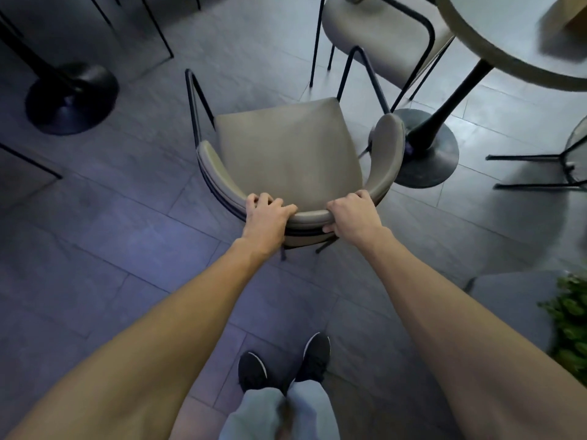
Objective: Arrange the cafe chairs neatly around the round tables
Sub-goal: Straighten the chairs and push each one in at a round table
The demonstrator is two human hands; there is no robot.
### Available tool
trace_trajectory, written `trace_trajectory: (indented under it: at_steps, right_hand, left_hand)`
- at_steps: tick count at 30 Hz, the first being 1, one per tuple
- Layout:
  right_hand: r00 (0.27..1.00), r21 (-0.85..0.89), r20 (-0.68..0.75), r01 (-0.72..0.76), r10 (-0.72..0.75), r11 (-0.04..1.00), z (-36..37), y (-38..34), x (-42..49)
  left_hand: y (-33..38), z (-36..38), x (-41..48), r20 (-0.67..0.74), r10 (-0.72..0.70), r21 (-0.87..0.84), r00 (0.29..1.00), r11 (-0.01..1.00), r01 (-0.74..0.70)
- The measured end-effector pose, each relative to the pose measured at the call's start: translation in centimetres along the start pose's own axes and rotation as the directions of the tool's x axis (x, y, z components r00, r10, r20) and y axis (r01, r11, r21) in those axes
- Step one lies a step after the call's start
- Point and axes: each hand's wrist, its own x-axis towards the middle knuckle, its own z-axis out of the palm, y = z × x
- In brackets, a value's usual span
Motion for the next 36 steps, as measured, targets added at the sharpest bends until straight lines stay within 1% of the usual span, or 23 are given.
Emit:
trace_trajectory:
  at_steps: [8,13,19,24,28,32,36]
  right_hand:
    - [0.985,0.090,0.007,-0.174,0.174,0.981,0.9,-1.7,-4.1]
    - [0.965,0.107,0.051,-0.263,0.259,0.959,1.5,-2.1,-6.8]
    - [0.939,0.120,0.120,-0.335,0.322,0.934,2.0,-0.2,-10.0]
    - [0.913,0.161,0.124,-0.406,0.389,0.900,3.0,2.3,-12.3]
    - [0.890,0.234,0.115,-0.456,0.442,0.858,4.7,4.9,-13.4]
    - [0.872,0.223,0.115,-0.489,0.476,0.843,5.8,8.2,-13.9]
    - [0.855,0.219,0.142,-0.518,0.498,0.827,6.5,12.3,-14.5]
  left_hand:
    - [-0.6,-0.7,0.7,0.069,0.215,0.047,0.974,0.975,-0.218]
    - [0.3,-1.2,1.6,0.128,0.357,0.084,0.925,0.926,-0.368]
    - [4.0,-1.6,2.8,0.138,0.495,0.125,0.858,0.851,-0.511]
    - [8.0,-2.0,4.4,0.153,0.553,0.136,0.819,0.809,-0.572]
    - [11.1,-2.1,6.2,0.149,0.593,0.150,0.791,0.777,-0.611]
    - [14.1,-2.1,7.9,0.140,0.612,0.149,0.779,0.764,-0.627]
    - [17.5,-1.7,9.2,0.106,0.609,0.114,0.786,0.778,-0.618]
